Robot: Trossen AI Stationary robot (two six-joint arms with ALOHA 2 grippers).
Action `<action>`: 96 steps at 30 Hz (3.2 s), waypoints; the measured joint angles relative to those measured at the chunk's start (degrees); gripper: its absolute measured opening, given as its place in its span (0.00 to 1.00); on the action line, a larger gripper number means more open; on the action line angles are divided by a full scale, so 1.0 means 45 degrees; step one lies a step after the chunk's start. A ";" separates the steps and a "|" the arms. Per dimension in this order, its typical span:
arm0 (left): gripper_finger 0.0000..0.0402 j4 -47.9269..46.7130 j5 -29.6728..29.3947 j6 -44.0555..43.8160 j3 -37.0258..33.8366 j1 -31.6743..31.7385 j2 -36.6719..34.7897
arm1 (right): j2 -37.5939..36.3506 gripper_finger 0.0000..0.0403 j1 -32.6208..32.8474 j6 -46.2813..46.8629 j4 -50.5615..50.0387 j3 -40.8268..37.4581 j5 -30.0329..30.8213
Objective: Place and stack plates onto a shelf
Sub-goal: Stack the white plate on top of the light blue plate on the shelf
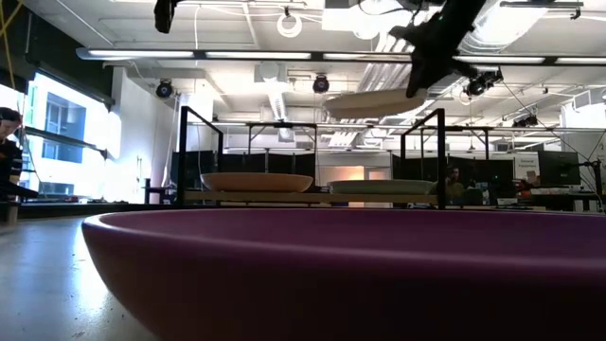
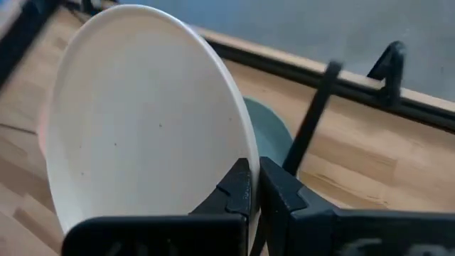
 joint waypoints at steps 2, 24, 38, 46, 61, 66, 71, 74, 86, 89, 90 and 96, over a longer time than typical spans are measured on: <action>0.00 0.0000 -0.0005 -0.0005 0.0000 -0.0005 0.0003 | 0.0461 0.00 -0.0055 -0.0421 0.0347 -0.0009 -0.0424; 0.00 0.0005 -0.0024 -0.0557 -0.0005 -0.0005 0.0003 | 0.5963 0.00 -0.0258 -0.7155 -0.2941 0.5589 -0.0759; 0.05 0.0485 -0.0961 -0.0557 -0.0019 0.0253 0.0882 | 0.5917 0.00 -0.0586 -0.7435 -0.3165 0.5625 -0.0847; 0.09 0.1079 -0.0593 -0.0336 -0.0019 0.0248 0.1772 | 0.6046 0.00 -0.0636 -0.7450 -0.3269 0.5625 -0.0367; 0.31 0.1736 -0.0504 0.0251 0.0699 0.0865 0.5090 | 0.5891 0.00 -0.0935 -0.7426 -0.3439 0.5625 -0.1396; 0.50 0.1531 0.0401 0.0561 0.1777 0.1823 0.6810 | 0.5648 0.00 -0.0928 -0.7397 -0.3476 0.5625 -0.1566; 0.62 0.1468 0.1191 0.0554 0.2466 0.2815 0.8284 | 0.5408 0.00 -0.0931 -0.7121 -0.3510 0.5625 -0.1645; 0.65 0.1574 0.2126 0.0155 0.2664 0.3408 0.8911 | 0.5392 0.00 -0.0914 -0.7116 -0.3538 0.5625 -0.1966; 0.65 0.2793 0.4235 -0.1759 0.2759 0.4591 1.0635 | 0.5393 0.00 -0.0909 -0.6882 -0.3301 0.5624 -0.2417; 0.63 0.3175 0.4515 -0.1773 0.2764 0.4608 1.0659 | 0.5393 0.00 -0.0909 -0.6878 -0.3292 0.5620 -0.2534; 0.61 0.3165 0.4522 -0.1773 0.2764 0.4601 1.0662 | 0.5393 0.00 -0.0909 -0.6858 -0.3293 0.5620 -0.2549; 0.25 0.3079 0.4391 -0.2006 0.2764 0.4600 1.0669 | 0.5397 0.00 -0.0909 -0.6848 -0.3296 0.5620 -0.2653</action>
